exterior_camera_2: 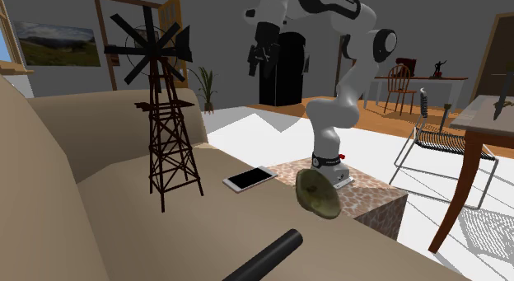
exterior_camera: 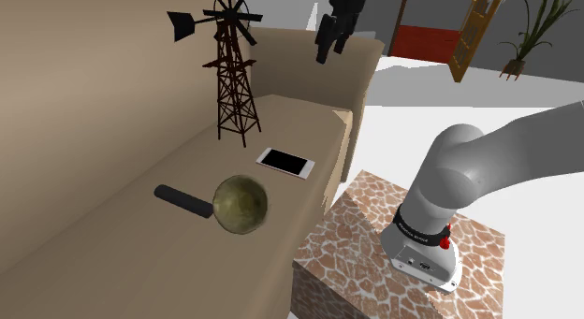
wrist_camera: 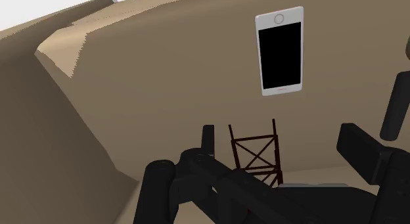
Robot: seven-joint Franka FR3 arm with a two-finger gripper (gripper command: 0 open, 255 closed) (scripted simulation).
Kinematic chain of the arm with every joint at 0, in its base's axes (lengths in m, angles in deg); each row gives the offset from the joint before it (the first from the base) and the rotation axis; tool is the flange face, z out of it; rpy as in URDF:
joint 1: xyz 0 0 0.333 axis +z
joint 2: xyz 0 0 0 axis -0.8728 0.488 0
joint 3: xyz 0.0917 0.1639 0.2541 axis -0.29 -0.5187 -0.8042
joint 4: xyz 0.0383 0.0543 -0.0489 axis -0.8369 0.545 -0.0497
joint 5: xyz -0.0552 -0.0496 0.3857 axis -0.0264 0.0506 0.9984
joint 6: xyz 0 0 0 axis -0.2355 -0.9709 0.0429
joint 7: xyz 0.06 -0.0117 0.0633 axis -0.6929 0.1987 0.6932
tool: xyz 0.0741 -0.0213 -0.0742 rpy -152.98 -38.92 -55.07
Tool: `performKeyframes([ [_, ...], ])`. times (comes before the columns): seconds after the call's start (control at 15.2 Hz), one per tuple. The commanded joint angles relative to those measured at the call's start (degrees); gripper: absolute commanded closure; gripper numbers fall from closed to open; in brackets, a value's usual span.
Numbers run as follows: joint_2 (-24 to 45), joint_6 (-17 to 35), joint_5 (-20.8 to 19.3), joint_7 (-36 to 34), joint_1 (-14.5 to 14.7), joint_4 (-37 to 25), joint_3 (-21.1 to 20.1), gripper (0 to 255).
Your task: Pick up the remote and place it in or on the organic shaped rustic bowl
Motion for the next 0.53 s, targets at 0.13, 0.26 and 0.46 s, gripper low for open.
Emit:
performKeyframes([
  [0.13,2.0,2.0,1.0,-1.6,0.7,0.9,-1.6,0],
  [0.26,4.1,4.1,2.1,-3.2,1.3,1.5,-3.2,0],
  [0.46,7.8,7.1,3.4,-5.5,2.3,2.0,-5.5,0],
])
